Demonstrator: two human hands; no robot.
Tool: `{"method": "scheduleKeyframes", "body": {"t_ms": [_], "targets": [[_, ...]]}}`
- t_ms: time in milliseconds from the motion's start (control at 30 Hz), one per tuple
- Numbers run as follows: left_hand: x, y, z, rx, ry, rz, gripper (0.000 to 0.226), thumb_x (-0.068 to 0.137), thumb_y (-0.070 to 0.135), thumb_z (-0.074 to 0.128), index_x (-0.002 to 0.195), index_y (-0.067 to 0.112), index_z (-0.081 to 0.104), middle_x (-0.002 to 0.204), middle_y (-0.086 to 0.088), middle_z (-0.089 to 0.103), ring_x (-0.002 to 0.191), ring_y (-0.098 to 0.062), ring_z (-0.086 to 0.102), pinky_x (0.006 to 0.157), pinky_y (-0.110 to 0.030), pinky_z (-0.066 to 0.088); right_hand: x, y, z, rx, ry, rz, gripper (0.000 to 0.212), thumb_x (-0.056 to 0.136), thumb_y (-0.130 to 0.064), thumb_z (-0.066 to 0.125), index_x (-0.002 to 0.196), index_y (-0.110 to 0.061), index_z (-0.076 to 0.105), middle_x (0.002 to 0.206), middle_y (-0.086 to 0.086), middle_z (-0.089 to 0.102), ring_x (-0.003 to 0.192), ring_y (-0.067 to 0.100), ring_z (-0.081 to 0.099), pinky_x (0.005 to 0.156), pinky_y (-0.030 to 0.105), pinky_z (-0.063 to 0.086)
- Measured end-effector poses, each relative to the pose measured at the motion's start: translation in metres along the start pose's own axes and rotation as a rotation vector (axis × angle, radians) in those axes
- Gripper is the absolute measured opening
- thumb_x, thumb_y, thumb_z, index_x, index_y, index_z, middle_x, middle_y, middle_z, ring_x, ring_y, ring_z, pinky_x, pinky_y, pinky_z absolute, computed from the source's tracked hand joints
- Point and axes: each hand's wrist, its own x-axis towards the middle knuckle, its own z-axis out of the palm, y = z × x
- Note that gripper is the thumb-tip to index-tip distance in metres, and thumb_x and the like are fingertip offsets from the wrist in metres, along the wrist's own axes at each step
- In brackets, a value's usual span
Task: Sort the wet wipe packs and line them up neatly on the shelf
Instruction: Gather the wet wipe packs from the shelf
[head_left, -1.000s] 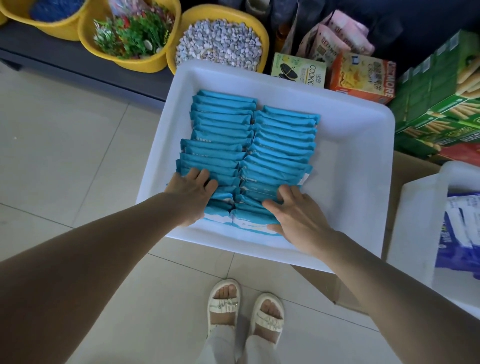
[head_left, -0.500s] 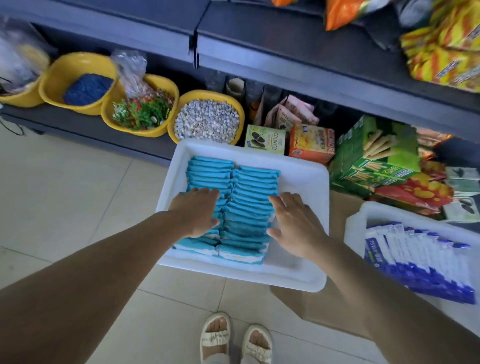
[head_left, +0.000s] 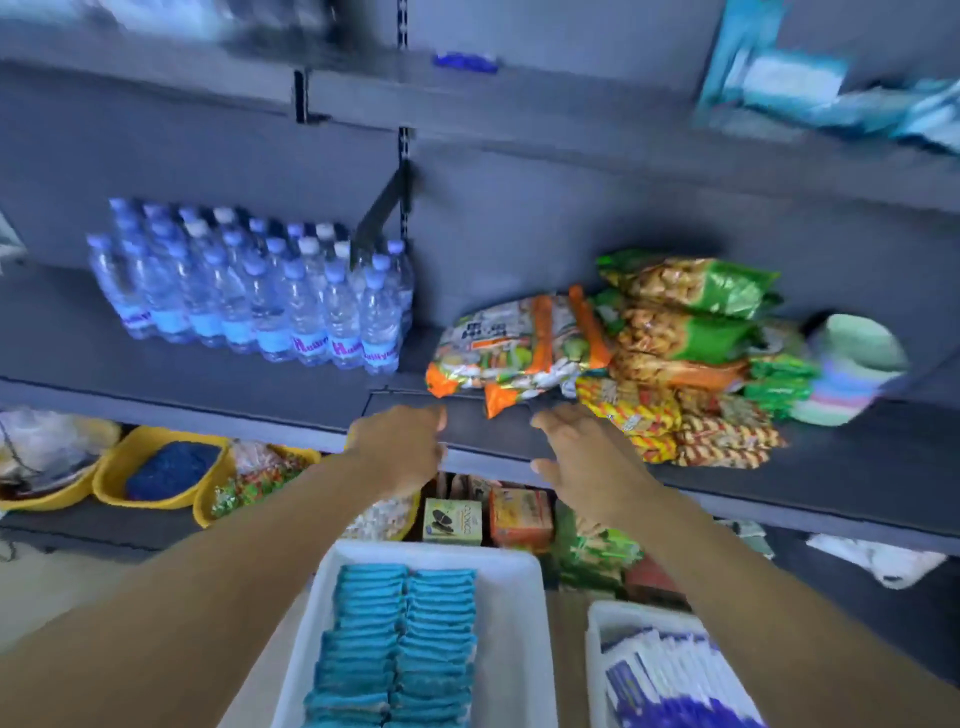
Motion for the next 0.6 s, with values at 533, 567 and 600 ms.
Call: {"method": "scheduleKeyframes", "body": {"t_ms": [533, 567, 600], "targets": [[-0.018, 0.119, -0.229, 0.184, 0.397, 0.297, 0.029, 0.096, 0.033, 0.044, 0.120, 0.019, 0.051, 0.122, -0.011, 0.058, 0.112, -0.033, 0.054, 0.085, -0.039, 0.045, -0.064, 0.061, -0.243, -0.096, 0.330, 0.288, 0.038, 0.092, -0.035, 0.054, 0.126, -0.018, 0.046, 0.127, 0.005, 0.051, 0.118, 0.029, 0.050, 0.091, 0.039, 0.044], [-0.017, 0.129, -0.235, 0.186, 0.412, 0.314, 0.029, 0.096, 0.033, 0.044, 0.120, 0.019, 0.051, 0.121, -0.011, 0.059, 0.111, -0.033, 0.055, 0.085, -0.039, 0.045, -0.069, 0.069, -0.251, -0.095, 0.343, 0.303, 0.038, 0.092, -0.035, 0.054, 0.125, -0.018, 0.047, 0.125, 0.005, 0.051, 0.118, 0.029, 0.050, 0.089, 0.038, 0.044], [-0.016, 0.138, -0.240, 0.184, 0.423, 0.327, 0.029, 0.096, 0.033, 0.044, 0.120, 0.019, 0.051, 0.120, -0.011, 0.059, 0.110, -0.033, 0.055, 0.084, -0.039, 0.046, -0.075, 0.077, -0.259, -0.093, 0.355, 0.315, 0.037, 0.092, -0.035, 0.054, 0.125, -0.018, 0.047, 0.125, 0.005, 0.050, 0.118, 0.028, 0.049, 0.088, 0.038, 0.044]]}}
